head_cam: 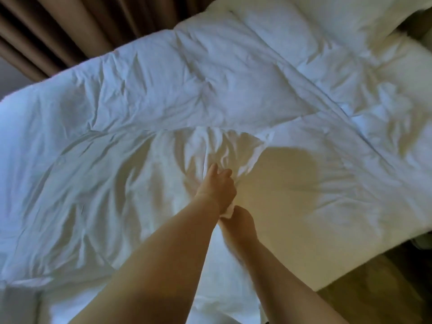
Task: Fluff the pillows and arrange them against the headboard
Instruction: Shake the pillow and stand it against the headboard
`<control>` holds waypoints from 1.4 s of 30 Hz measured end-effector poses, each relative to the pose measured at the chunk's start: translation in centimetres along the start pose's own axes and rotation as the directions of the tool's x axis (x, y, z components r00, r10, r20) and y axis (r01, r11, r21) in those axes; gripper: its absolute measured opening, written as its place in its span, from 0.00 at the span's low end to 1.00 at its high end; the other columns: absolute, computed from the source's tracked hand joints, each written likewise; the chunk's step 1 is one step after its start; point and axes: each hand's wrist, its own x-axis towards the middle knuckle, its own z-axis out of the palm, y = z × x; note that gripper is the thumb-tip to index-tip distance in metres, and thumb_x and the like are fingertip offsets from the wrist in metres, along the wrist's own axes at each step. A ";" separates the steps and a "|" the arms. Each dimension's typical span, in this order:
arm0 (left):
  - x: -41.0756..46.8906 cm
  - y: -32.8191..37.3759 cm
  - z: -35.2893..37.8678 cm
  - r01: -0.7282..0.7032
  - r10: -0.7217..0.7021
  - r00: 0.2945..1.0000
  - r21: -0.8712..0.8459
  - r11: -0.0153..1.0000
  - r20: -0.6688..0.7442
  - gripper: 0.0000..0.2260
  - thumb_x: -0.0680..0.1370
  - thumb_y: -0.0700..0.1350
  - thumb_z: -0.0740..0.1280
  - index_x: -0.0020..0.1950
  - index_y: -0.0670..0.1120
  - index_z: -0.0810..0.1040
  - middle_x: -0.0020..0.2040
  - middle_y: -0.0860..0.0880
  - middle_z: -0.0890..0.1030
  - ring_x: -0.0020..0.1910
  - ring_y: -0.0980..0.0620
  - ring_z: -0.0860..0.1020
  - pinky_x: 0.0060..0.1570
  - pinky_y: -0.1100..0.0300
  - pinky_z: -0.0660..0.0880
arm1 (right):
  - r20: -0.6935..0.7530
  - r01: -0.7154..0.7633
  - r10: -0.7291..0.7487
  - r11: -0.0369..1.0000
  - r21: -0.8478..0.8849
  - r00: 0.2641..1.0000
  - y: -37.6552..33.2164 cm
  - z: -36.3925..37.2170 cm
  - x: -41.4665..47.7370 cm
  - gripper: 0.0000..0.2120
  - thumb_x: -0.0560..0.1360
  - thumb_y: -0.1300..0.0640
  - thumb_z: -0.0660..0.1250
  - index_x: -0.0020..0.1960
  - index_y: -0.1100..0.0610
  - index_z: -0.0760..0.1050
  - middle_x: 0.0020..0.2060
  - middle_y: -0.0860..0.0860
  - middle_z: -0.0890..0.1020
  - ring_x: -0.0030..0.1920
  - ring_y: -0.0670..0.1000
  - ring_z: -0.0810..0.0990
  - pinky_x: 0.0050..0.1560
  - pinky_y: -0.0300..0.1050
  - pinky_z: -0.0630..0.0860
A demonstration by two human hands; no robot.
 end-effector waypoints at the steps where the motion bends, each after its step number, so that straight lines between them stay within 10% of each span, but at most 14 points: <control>1: -0.2 -0.6 -1.0 0.034 -0.035 0.999 -0.042 0.999 -0.040 0.11 0.78 0.46 0.64 0.59 0.50 0.79 0.59 0.52 0.78 0.66 0.48 0.66 0.66 0.45 0.60 | -0.051 0.040 -0.042 0.998 -0.040 0.998 -1.2 -0.9 -0.2 0.10 0.75 0.56 0.60 0.47 0.59 0.79 0.45 0.56 0.84 0.47 0.58 0.81 0.40 0.42 0.70; 6: -1.7 -6.0 -10.3 0.175 -0.235 0.924 -0.213 0.961 -0.302 0.11 0.77 0.46 0.63 0.56 0.52 0.81 0.56 0.51 0.80 0.64 0.48 0.69 0.63 0.46 0.64 | -0.244 0.213 -0.236 0.970 -0.116 0.941 -8.6 -8.9 -2.1 0.14 0.76 0.50 0.58 0.45 0.56 0.79 0.43 0.54 0.84 0.46 0.57 0.81 0.45 0.49 0.78; 12: -5.2 -8.2 -22.9 0.250 -0.499 0.672 -0.467 0.848 -0.548 0.09 0.73 0.43 0.65 0.50 0.52 0.80 0.46 0.52 0.80 0.55 0.48 0.72 0.54 0.48 0.64 | -0.391 0.300 -0.460 0.864 -0.405 0.797 -15.8 -21.2 -7.7 0.11 0.76 0.50 0.57 0.37 0.50 0.69 0.45 0.53 0.81 0.47 0.58 0.79 0.45 0.49 0.73; 24: -11.6 -2.9 -42.1 0.017 -0.632 0.186 -0.641 0.767 -0.752 0.05 0.69 0.41 0.64 0.37 0.49 0.69 0.36 0.50 0.77 0.48 0.44 0.73 0.51 0.54 0.61 | -0.401 0.276 -0.893 0.446 -0.852 0.206 -16.5 -40.0 -20.6 0.03 0.76 0.59 0.61 0.45 0.57 0.72 0.39 0.55 0.79 0.40 0.59 0.77 0.36 0.49 0.71; 30: -13.3 4.1 -48.6 -0.109 -0.639 0.022 -0.637 0.763 -0.769 0.14 0.67 0.43 0.67 0.51 0.48 0.72 0.34 0.51 0.74 0.37 0.47 0.71 0.42 0.56 0.61 | -0.313 0.244 -0.949 0.309 -0.919 0.021 -12.3 -48.8 -24.9 0.07 0.69 0.61 0.70 0.37 0.57 0.71 0.30 0.54 0.77 0.32 0.59 0.76 0.27 0.47 0.68; 42: -7.6 18.6 -49.0 -0.281 -0.598 0.559 -0.810 0.515 -0.575 0.09 0.69 0.36 0.64 0.44 0.45 0.81 0.39 0.47 0.80 0.43 0.45 0.77 0.43 0.53 0.76 | -0.307 0.352 -0.860 0.458 -0.816 0.408 2.4 -56.0 -23.5 0.05 0.75 0.60 0.63 0.49 0.54 0.75 0.46 0.53 0.74 0.44 0.58 0.77 0.42 0.53 0.75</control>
